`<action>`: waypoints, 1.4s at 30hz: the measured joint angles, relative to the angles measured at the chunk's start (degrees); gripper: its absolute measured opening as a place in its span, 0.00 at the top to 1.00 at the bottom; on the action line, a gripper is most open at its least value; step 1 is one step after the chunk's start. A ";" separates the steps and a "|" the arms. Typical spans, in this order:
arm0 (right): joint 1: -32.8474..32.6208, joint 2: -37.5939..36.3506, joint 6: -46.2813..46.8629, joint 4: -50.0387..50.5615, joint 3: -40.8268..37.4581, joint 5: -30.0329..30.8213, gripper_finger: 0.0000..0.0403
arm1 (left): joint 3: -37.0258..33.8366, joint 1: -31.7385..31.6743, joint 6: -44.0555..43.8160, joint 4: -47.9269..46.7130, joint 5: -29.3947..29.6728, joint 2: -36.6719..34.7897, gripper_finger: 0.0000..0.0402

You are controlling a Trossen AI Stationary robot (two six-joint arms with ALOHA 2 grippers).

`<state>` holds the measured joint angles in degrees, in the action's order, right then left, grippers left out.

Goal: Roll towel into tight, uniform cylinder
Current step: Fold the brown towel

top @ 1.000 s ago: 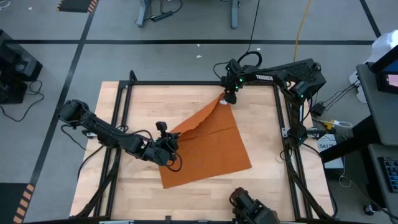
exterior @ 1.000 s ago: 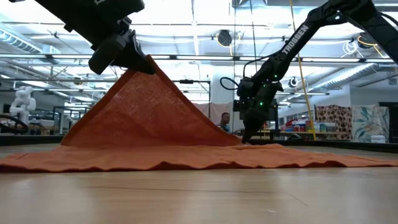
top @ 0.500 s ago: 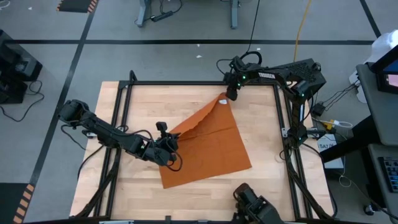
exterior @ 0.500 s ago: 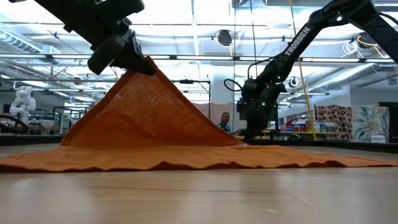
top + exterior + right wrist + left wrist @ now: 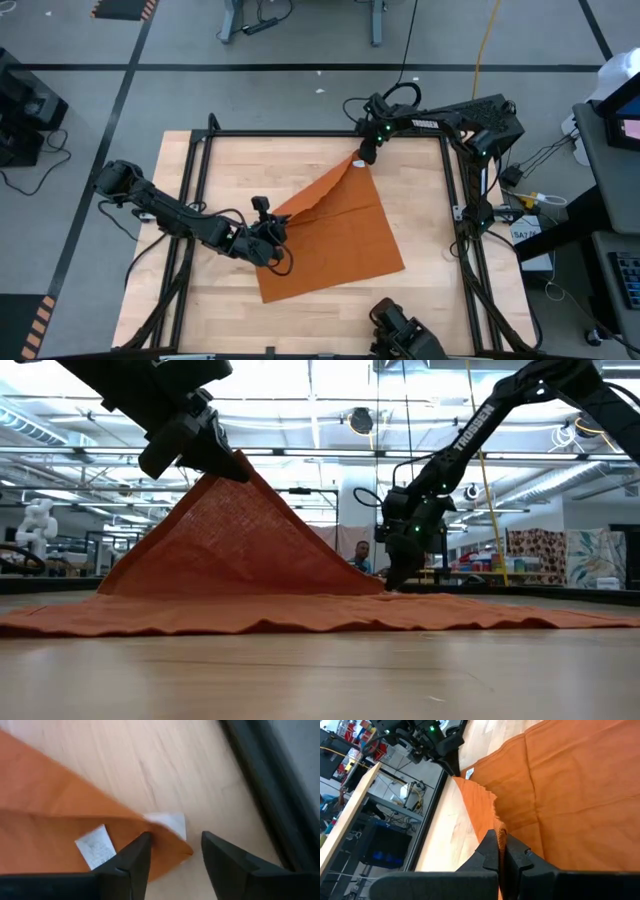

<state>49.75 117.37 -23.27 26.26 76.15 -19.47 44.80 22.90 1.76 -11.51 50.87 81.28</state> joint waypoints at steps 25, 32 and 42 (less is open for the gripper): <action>-7.59 -13.73 7.60 22.00 -0.12 15.42 0.99 | 0.00 -6.99 5.85 -4.02 5.11 0.02 1.00; -14.94 -22.41 12.44 26.17 -1.37 20.76 1.00 | 0.00 -11.74 9.89 -4.07 4.81 0.02 1.00; -24.79 -32.54 21.21 25.87 -13.70 22.79 1.00 | 0.01 -11.38 3.32 -11.47 3.62 0.02 1.00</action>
<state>24.96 84.83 -2.06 52.13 62.45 3.33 44.80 11.51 5.08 -22.99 54.49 81.30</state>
